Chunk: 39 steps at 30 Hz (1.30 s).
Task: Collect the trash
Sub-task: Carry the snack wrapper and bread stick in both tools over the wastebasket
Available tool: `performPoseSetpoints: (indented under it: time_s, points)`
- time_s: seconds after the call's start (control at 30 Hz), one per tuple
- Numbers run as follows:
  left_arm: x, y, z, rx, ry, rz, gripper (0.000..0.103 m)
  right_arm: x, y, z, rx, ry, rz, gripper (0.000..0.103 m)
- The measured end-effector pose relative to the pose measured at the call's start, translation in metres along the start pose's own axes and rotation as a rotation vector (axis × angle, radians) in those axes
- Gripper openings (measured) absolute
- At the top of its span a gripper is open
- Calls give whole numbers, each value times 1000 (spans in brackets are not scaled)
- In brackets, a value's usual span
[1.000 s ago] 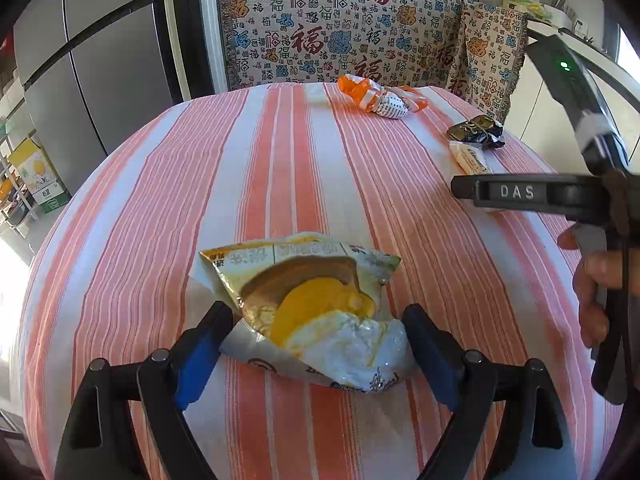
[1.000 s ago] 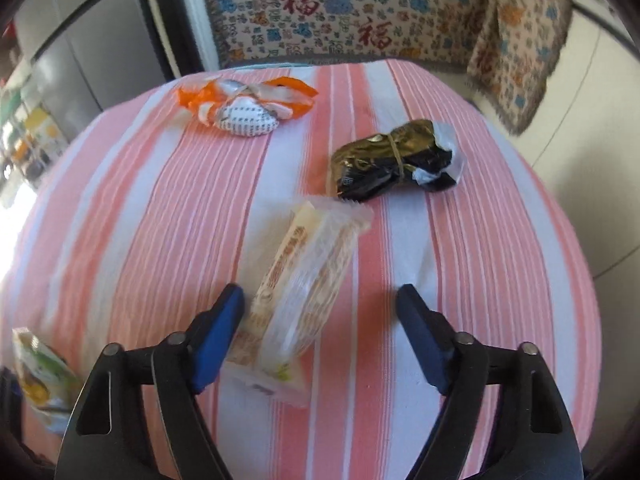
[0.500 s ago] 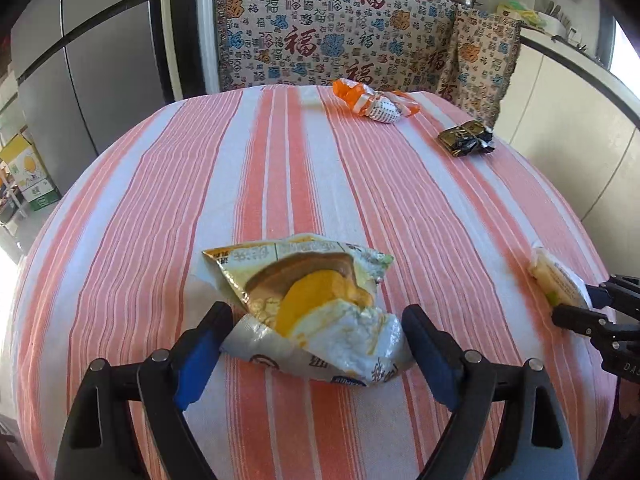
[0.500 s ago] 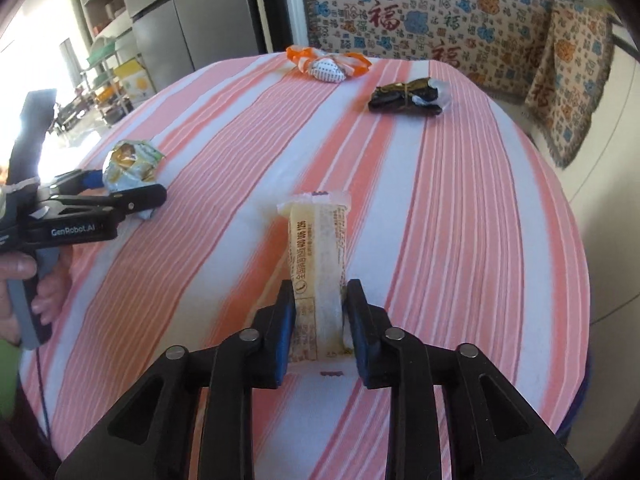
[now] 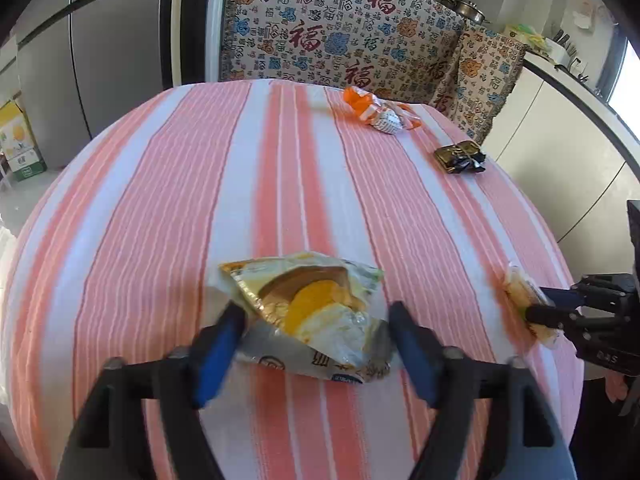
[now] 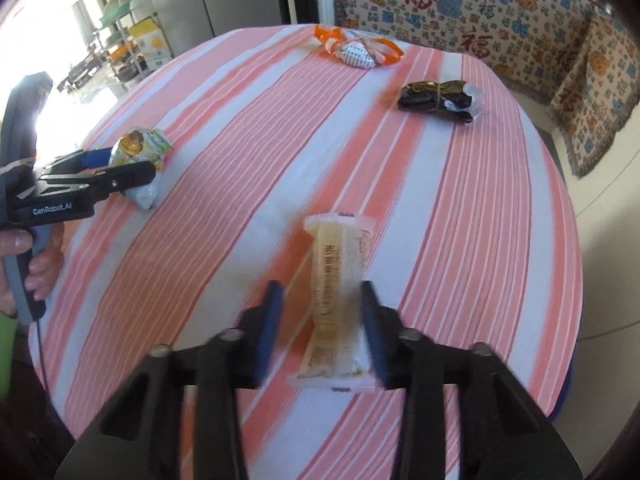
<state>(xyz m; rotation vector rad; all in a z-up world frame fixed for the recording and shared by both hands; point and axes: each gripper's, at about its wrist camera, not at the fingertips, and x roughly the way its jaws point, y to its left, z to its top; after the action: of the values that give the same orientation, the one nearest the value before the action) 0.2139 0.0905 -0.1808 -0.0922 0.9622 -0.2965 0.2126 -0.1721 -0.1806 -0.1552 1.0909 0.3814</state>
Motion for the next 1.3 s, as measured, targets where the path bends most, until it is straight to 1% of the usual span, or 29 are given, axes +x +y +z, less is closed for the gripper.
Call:
performPoseSetpoints:
  time_s: [0.03,0.1,0.13,0.27,0.37,0.5,0.57,0.67,0.77,0.83,0.97,1.13,1.23,1.3]
  points:
    - [-1,-3,1,11,3,12,48,-3,-4,-1,20,-13,3,16]
    - [-6,-10,0,47,-5,28,42,-13,-14,-6,67,-42,19,15]
    - [-10,-14,-1,58,-5,24,40,-19,-19,-10,93,-57,36,15]
    - [-24,-39,-7,88,-32,-17,38,-43,-37,-24,149,-99,80,15]
    - [-28,-67,-7,104,-40,-67,37,-58,-54,-36,191,-117,110,15]
    - [-30,-116,-3,141,-43,-141,37,-77,-84,-52,272,-154,133,15]
    - [-31,-142,2,158,-45,-181,37,-91,-106,-62,324,-183,135,15]
    - [-28,-183,9,177,-40,-247,37,-114,-141,-78,382,-223,102,15]
    - [-20,-231,15,220,-29,-307,37,-136,-181,-98,438,-248,41,15]
    - [-12,-267,18,256,-14,-345,37,-147,-212,-114,484,-253,-4,15]
    - [9,-337,20,327,22,-407,37,-156,-258,-143,551,-243,-72,15]
    - [49,-413,17,400,86,-446,37,-150,-307,-172,621,-217,-115,15]
    - [79,-448,11,428,131,-449,37,-141,-331,-188,664,-205,-127,15]
    - [97,-464,7,438,158,-441,37,-134,-347,-196,694,-199,-129,15]
